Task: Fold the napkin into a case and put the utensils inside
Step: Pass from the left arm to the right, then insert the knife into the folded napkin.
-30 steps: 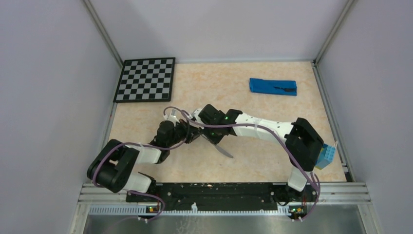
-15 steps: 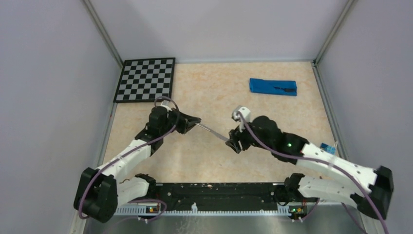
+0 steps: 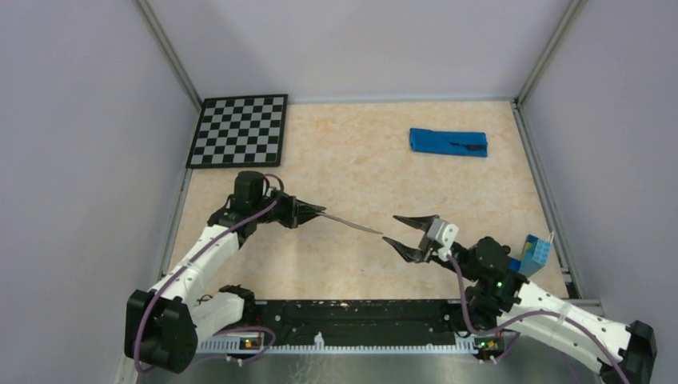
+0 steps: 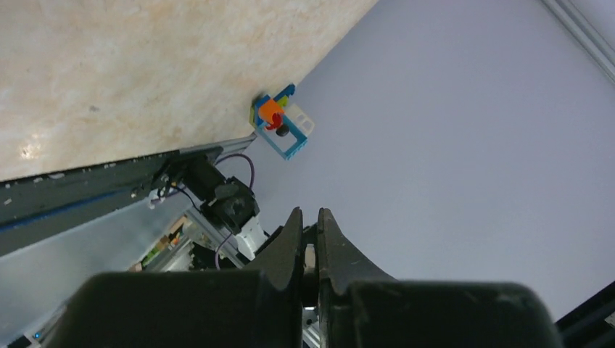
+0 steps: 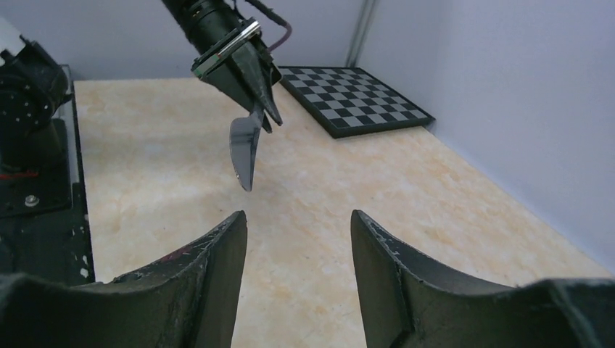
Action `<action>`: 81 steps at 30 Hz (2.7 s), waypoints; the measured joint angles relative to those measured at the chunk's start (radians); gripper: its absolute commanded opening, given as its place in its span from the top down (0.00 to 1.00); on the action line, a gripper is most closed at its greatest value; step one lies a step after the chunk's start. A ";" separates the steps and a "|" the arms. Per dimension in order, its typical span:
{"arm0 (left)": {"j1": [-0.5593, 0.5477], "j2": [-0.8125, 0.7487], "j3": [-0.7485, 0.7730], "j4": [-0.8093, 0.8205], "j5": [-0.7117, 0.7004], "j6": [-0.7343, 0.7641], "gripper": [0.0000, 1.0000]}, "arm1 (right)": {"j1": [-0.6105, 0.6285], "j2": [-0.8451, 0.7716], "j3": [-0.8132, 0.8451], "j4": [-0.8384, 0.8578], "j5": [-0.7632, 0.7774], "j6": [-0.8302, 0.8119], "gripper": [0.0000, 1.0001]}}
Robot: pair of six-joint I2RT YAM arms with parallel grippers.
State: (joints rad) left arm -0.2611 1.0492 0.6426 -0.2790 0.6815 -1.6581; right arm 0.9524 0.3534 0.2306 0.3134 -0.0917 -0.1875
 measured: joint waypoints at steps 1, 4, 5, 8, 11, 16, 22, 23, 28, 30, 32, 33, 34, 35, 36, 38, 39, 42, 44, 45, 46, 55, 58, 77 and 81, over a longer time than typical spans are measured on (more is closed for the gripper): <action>0.000 -0.002 0.002 -0.010 0.021 -0.014 1.00 | 0.000 0.043 -0.013 0.054 -0.031 -0.025 0.47; 0.000 -0.019 0.004 -0.024 0.064 -0.049 1.00 | 0.000 0.207 -0.021 0.229 -0.114 -0.092 0.50; 0.000 -0.031 0.004 -0.026 0.076 -0.062 1.00 | 0.000 0.262 -0.021 0.291 -0.138 -0.117 0.52; 0.000 -0.056 0.010 -0.038 0.099 -0.080 1.00 | 0.000 0.391 -0.021 0.431 -0.183 -0.172 0.57; 0.001 -0.069 0.012 -0.038 0.117 -0.096 1.00 | 0.000 0.463 -0.019 0.537 -0.227 -0.206 0.59; 0.001 -0.070 0.012 -0.039 0.134 -0.104 1.00 | 0.000 0.544 -0.014 0.692 -0.282 -0.206 0.61; 0.001 -0.072 0.012 -0.039 0.135 -0.112 1.00 | 0.000 0.597 0.015 0.800 -0.320 -0.186 0.66; 0.001 -0.074 0.012 -0.039 0.135 -0.114 1.00 | 0.000 0.601 0.018 0.810 -0.325 -0.184 0.71; 0.001 -0.086 0.012 -0.037 0.134 -0.129 1.00 | 0.000 0.629 0.034 0.856 -0.356 -0.167 0.85; 0.001 -0.089 0.012 -0.037 0.134 -0.129 1.00 | 0.000 0.644 0.034 0.870 -0.363 -0.161 0.88; 0.001 -0.090 0.012 -0.037 0.134 -0.129 1.00 | 0.000 0.655 0.034 0.877 -0.367 -0.156 0.92; 0.001 -0.090 0.012 -0.037 0.134 -0.129 1.00 | 0.000 0.660 0.034 0.880 -0.367 -0.154 0.96; 0.001 -0.090 0.012 -0.037 0.134 -0.130 1.00 | 0.000 0.666 0.034 0.885 -0.369 -0.150 1.00; 0.001 -0.090 0.012 -0.037 0.134 -0.130 1.00 | 0.000 0.673 0.034 0.894 -0.371 -0.147 1.00; 0.001 -0.091 0.012 -0.037 0.134 -0.130 1.00 | 0.000 0.678 0.034 0.902 -0.373 -0.141 1.00; 0.001 -0.093 0.012 -0.038 0.135 -0.129 1.00 | 0.000 0.686 0.035 0.915 -0.375 -0.131 1.00; 0.001 -0.094 0.012 -0.039 0.134 -0.129 1.00 | 0.000 0.690 0.039 0.919 -0.377 -0.124 1.00; 0.006 -0.102 0.010 -0.035 0.131 -0.142 0.54 | -0.002 0.705 0.066 0.913 -0.365 -0.082 1.00; 0.010 -0.113 -0.002 -0.012 0.120 -0.150 0.09 | -0.014 0.708 0.100 0.875 -0.340 -0.035 1.00; 0.009 -0.119 -0.008 -0.006 0.115 -0.150 0.02 | -0.027 0.711 0.120 0.853 -0.319 -0.004 1.00; 0.007 -0.129 -0.016 0.002 0.106 -0.165 0.01 | -0.039 0.713 0.127 0.846 -0.299 0.014 1.00; 0.002 -0.071 0.068 -0.042 -0.103 0.047 0.01 | -0.318 0.699 0.128 0.689 -0.100 0.265 1.00; -0.008 0.049 0.197 -0.051 -0.169 0.198 0.02 | -0.500 0.697 0.135 0.586 -0.069 0.367 1.00; -0.354 0.867 0.746 0.331 -0.180 0.888 0.20 | -1.122 1.062 0.278 0.529 -0.009 0.993 1.00; -0.355 1.053 0.885 0.446 -0.142 0.929 0.23 | -1.153 1.141 0.328 0.626 0.067 1.003 1.00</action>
State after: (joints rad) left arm -0.6163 2.1021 1.5280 0.1673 0.5396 -0.7288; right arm -0.2008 1.4948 0.5591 0.9398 -0.0246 0.8150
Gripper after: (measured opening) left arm 0.800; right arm 0.005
